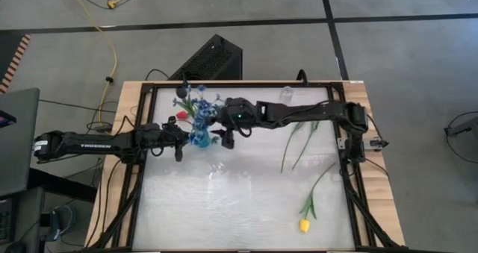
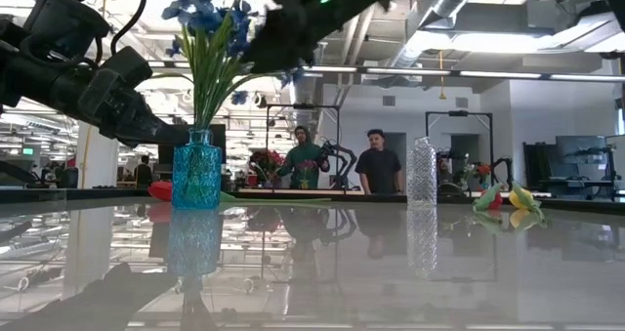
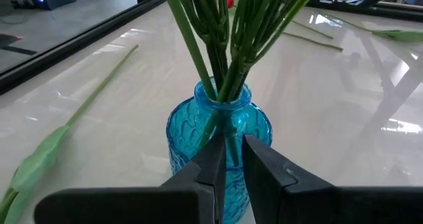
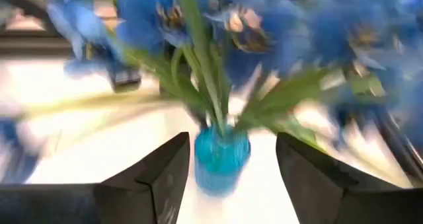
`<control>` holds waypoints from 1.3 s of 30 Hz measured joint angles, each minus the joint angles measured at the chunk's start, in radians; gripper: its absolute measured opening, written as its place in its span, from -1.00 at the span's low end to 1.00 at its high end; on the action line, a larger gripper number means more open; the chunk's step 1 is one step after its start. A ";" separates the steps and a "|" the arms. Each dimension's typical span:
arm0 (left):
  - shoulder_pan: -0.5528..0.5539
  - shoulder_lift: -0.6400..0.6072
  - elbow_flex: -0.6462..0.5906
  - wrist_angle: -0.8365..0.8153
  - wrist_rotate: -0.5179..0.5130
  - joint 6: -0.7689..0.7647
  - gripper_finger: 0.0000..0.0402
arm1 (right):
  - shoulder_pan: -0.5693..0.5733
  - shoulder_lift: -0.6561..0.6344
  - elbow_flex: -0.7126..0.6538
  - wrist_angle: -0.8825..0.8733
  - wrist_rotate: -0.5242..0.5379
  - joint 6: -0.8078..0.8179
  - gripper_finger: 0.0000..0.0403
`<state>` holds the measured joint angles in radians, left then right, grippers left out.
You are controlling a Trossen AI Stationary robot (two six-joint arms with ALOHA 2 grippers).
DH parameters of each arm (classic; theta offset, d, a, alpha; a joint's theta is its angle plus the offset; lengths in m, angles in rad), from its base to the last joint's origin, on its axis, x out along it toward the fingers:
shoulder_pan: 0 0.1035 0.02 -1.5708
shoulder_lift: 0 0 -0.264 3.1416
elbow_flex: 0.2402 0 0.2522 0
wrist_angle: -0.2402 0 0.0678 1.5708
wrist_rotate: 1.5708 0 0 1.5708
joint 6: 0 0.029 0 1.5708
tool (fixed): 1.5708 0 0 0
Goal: Sort flowers into vase by color
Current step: Put the top yellow tulip flower into the transparent vase
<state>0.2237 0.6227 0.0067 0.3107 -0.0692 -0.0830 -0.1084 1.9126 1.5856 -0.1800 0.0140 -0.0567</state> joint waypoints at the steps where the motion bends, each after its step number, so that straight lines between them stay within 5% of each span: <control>1: 0.000 -0.001 0.000 -0.001 -0.002 -0.004 -0.81 | -0.002 -0.018 0.001 -0.055 0.000 -0.001 0.27; 9: 0.000 -0.010 0.051 -0.079 -0.018 -0.023 -0.81 | -0.012 -0.162 0.007 -0.402 0.000 -0.004 0.27; 17: 0.001 -0.009 0.250 -0.550 -0.130 -0.139 -0.70 | -0.026 -0.263 0.007 -0.739 0.002 -0.004 0.27; 25: -0.011 -0.008 0.416 -0.822 0.004 -0.419 -0.53 | 0.013 -0.269 -0.049 -1.004 0.012 0.087 0.27; 32: -0.136 -0.008 0.418 -0.922 0.066 -0.660 -0.57 | 0.098 -0.339 -0.251 -1.043 0.014 0.115 0.27; 39: -0.360 -0.004 0.341 -0.846 -0.148 -0.813 -0.62 | 0.162 -0.431 -0.402 -1.051 0.014 0.477 0.27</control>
<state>-0.1362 0.6187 0.3480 -0.5349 -0.2170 -0.8964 0.0534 1.4817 1.1839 -1.2308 0.0280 0.4205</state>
